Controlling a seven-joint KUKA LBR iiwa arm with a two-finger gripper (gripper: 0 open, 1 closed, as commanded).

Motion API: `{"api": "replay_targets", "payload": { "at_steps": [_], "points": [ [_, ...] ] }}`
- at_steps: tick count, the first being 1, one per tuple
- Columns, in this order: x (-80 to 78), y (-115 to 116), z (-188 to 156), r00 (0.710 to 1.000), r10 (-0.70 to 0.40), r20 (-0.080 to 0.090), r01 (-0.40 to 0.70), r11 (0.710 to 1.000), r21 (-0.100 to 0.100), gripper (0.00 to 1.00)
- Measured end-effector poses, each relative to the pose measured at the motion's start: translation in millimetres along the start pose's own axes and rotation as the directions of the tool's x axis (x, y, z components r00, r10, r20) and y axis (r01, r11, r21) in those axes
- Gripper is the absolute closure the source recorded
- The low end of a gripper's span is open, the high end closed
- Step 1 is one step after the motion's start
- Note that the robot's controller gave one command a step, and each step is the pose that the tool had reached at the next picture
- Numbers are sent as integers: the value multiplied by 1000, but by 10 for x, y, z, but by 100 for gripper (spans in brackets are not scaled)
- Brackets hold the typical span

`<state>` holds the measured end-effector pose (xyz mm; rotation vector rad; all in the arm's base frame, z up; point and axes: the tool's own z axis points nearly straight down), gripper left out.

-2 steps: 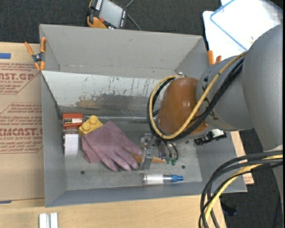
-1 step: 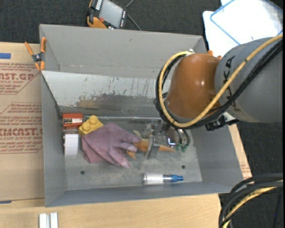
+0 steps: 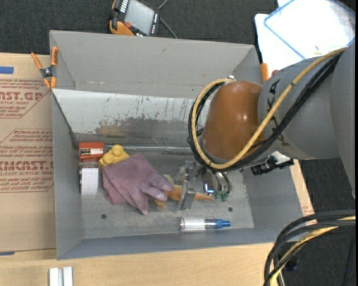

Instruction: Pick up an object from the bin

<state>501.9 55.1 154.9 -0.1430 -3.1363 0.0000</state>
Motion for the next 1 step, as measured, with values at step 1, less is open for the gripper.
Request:
{"api": "replay_targets", "payload": {
  "at_steps": [1],
  "points": [
    [-48, 36, -939, 999, -13, 29, 13, 1000, -6, 100]
  ]
}}
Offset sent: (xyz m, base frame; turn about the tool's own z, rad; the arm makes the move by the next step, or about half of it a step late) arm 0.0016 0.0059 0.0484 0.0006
